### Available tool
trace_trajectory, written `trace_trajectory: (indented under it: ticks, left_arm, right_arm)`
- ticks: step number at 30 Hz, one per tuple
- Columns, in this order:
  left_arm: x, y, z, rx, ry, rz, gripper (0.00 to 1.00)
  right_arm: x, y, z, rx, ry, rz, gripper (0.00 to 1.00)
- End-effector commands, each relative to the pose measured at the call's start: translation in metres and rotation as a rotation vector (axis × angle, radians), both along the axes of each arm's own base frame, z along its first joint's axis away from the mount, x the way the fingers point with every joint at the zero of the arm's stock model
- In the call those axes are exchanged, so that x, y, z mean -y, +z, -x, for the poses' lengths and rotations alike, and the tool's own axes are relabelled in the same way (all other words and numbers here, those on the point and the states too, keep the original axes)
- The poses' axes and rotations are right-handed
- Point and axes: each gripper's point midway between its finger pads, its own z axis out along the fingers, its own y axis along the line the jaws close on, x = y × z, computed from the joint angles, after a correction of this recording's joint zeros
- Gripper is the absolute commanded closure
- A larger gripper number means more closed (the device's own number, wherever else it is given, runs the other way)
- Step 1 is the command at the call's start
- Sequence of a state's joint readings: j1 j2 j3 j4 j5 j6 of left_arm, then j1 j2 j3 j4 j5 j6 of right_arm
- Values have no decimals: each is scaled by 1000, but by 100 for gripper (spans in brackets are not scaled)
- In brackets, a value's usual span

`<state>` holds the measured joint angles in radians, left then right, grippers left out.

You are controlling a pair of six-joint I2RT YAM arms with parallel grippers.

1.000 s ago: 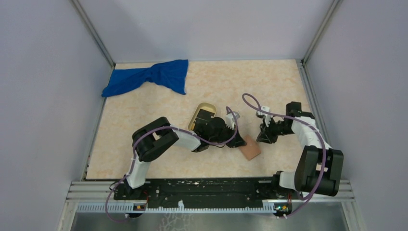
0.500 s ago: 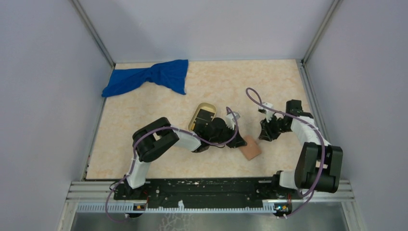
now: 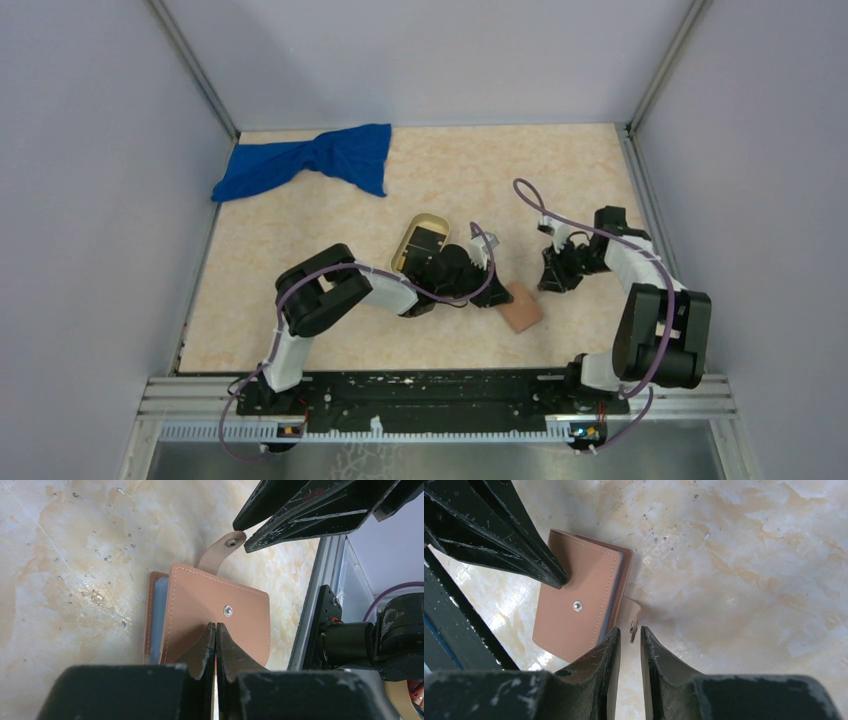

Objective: Put the credit cards into the card holder
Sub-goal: Close the card holder at the center of the board.

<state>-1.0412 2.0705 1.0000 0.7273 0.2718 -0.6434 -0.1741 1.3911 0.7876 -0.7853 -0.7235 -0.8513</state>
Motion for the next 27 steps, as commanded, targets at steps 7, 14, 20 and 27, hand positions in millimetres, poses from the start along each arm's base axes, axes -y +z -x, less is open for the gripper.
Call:
trace_trajectory:
  ticks: [7, 14, 20, 27]
  left_arm:
    - [-2, -23, 5, -20, -1, -63, 97]
    - [-2, -22, 4, -20, -1, -62, 97]
    - [-2, -22, 5, -21, -4, -62, 97]
    - [-1, -22, 5, -20, -5, -61, 97]
  right_arm:
    - [2, 13, -11, 15, -13, -33, 84]
    - [3, 13, -13, 21, -19, -30, 92]
    - [3, 12, -13, 17, -24, -28, 92]
    - [4, 10, -14, 13, -27, -28, 90]
